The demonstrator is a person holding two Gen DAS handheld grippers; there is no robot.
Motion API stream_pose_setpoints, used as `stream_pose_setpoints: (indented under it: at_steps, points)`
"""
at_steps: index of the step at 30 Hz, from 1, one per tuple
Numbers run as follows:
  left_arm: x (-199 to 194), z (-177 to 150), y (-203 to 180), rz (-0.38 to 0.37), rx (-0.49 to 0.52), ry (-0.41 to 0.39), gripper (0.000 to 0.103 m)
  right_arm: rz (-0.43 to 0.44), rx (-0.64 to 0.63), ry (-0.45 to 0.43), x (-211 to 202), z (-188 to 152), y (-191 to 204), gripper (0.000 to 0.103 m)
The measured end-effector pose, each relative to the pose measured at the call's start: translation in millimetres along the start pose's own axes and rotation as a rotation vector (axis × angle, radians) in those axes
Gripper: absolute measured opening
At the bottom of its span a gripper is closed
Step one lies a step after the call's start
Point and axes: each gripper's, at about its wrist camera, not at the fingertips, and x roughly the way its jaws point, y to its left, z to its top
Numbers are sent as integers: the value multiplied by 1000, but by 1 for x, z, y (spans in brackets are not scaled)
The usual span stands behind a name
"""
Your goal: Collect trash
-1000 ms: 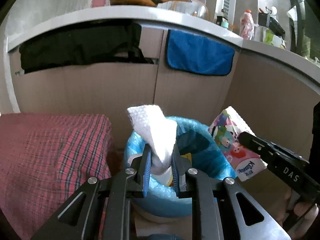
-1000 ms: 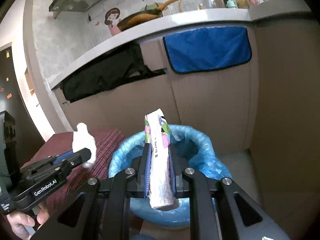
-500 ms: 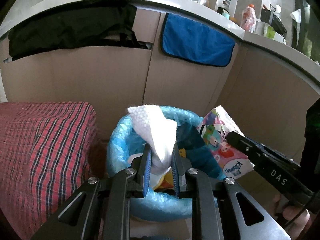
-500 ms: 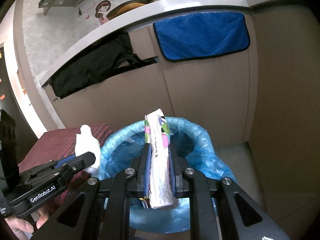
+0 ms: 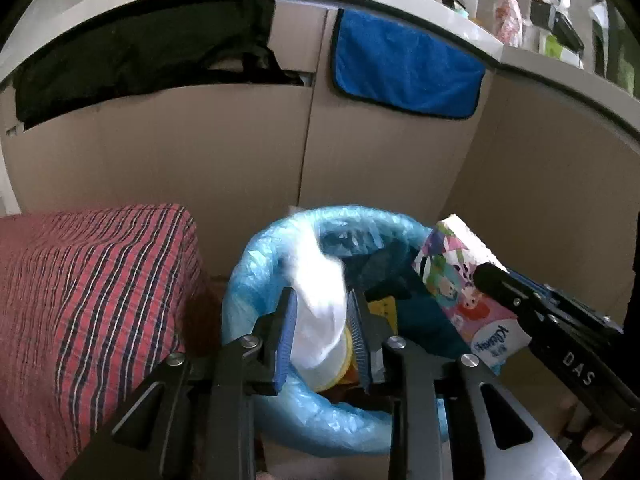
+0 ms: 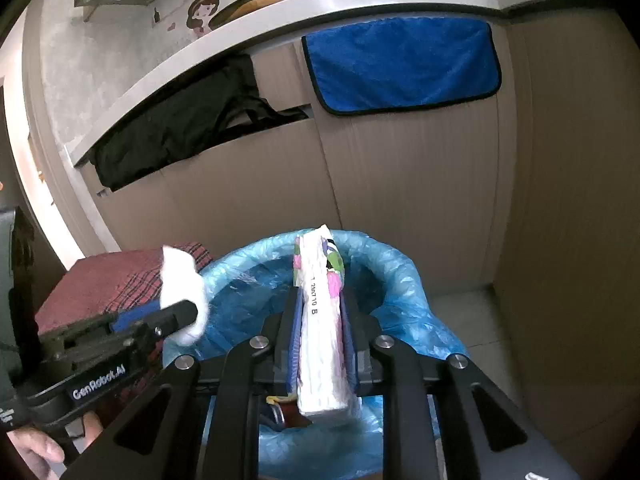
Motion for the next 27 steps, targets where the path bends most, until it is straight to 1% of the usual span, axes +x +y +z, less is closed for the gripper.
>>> stream_pose_setpoints:
  at_steps: [2, 4, 5, 6, 8, 10, 13, 15, 17, 18, 20, 22, 23, 27]
  points:
    - [5, 0, -1, -18, 18, 23, 29, -15, -8, -5, 0, -1, 2, 21]
    - [7, -1, -1, 3, 23, 20, 38, -28, -9, -15, -2, -1, 3, 24]
    - [7, -1, 1, 11, 16, 19, 45, -29, -7, -17, -3, -1, 4, 28]
    - [7, 0, 4, 8, 2, 19, 47, -32, -6, -18, -4, -1, 4, 29]
    - [1, 0, 10, -9, -32, 16, 48, -44, -9, -19, -8, -1, 6, 29]
    - [-12, 0, 12, -9, -42, -4, 48, -48, -12, -14, -13, -1, 9, 29]
    - [-41, -4, 9, 0, -32, -54, 48, -44, -14, -4, -27, -5, 15, 29]
    - [-71, -12, 4, 39, -3, -97, 48, -27, -6, -4, -40, -10, 23, 30]
    - [-97, -22, -1, 100, 36, -129, 48, -22, -8, -11, -56, -16, 33, 30]
    - [-107, -26, -2, 118, 42, -138, 48, -25, -13, -16, -64, -19, 38, 30]
    - [-139, -40, 0, 147, 30, -160, 48, -30, -34, -33, -87, -28, 54, 30]
    - [-163, -51, 2, 151, 14, -173, 48, -37, -60, -45, -108, -36, 71, 30]
    - [-183, -61, 3, 154, 9, -187, 48, -37, -72, -47, -116, -40, 77, 30]
    - [-237, -91, 3, 191, 14, -212, 48, -40, -136, -37, -157, -62, 111, 30]
